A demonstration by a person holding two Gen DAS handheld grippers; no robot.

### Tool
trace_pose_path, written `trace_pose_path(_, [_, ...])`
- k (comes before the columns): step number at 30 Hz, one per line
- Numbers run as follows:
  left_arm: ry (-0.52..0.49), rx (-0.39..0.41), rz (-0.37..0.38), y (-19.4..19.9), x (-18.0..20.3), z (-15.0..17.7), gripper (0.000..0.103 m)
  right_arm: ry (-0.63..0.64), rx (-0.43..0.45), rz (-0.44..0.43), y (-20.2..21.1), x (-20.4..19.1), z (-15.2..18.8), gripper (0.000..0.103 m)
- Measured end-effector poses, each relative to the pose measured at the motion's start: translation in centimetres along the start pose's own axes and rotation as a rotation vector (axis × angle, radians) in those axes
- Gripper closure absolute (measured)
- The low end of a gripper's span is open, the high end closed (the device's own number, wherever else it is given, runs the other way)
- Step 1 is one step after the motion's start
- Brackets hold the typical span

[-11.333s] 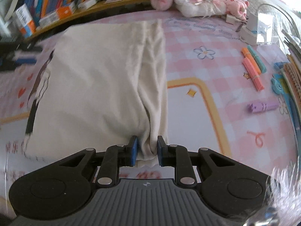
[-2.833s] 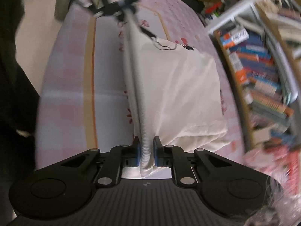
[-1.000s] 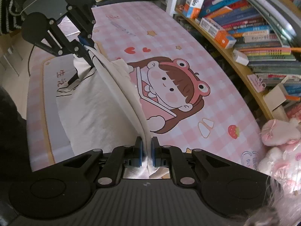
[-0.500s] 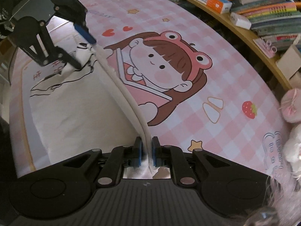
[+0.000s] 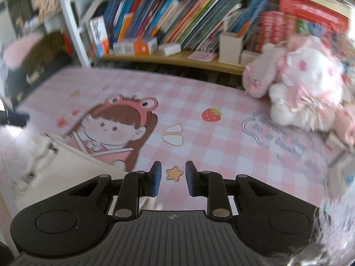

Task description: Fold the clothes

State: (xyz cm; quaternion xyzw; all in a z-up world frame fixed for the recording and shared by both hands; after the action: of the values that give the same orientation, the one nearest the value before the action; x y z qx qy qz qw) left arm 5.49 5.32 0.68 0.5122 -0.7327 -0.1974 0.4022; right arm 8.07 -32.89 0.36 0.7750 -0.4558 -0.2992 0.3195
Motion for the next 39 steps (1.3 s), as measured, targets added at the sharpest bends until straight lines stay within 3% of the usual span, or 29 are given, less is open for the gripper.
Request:
trace_pose_path(5, [0.095, 0.041, 0.054, -0.1, 2.0, 3.4, 0.042, -0.094, 0.022, -0.056, 1.6, -2.6, 2.6, 0.081])
trace_pose_path(12, [0.082, 0.020, 0.056, -0.2, 3.7, 5.4, 0.045, -0.184, -0.040, -0.071, -1.6, -4.1, 5.1, 0.083])
trace_pose_path(16, [0.043, 0.025, 0.011, 0.3, 4.2, 6.1, 0.043, -0.251, -0.060, -0.057, -3.3, -3.5, 5.4, 0.081])
trace_pose_path(24, [-0.008, 0.040, -0.023, 0.5, 4.8, 7.7, 0.046, -0.288, 0.007, 0.033, -0.3, -3.3, 6.2, 0.079])
trace_pose_path(29, [-0.009, 0.012, -0.027, -1.4, 4.2, 7.1, 0.054, -0.320, -0.024, 0.063, -0.7, -3.1, 8.1, 0.087])
trace_pose_path(33, [0.122, -0.033, 0.040, -3.6, 2.6, 6.1, 0.074, -0.433, -0.012, 0.053, -1.3, -2.1, 8.4, 0.091])
trace_pose_path(34, [0.180, -0.040, 0.082, -3.8, 2.3, 5.9, 0.090, -0.435, -0.020, 0.056, -1.5, -2.1, 8.4, 0.091])
trace_pose_path(37, [0.331, 0.031, 0.236, -1.8, 2.0, 4.9, 0.099, -0.404, -0.036, 0.072, -1.9, -2.5, 8.3, 0.091])
trace_pose_path(39, [0.366, 0.009, 0.202, -2.4, 0.8, 5.1, 0.099, -0.388, -0.041, 0.074, -2.0, -2.7, 8.2, 0.091])
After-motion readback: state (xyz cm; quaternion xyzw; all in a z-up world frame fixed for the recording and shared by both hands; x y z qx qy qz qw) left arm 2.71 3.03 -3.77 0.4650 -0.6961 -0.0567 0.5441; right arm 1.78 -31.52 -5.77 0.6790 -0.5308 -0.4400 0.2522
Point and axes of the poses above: each gripper's, at about its wrist camera, not at the fingertips, and y roughly against the way its jaws point, x to its right, z to its underside, the point moved 7 cm from there along -y, roughly the way its jaws point, and after that the axes turned 5 degrees about -x, right-handed, at the moved point
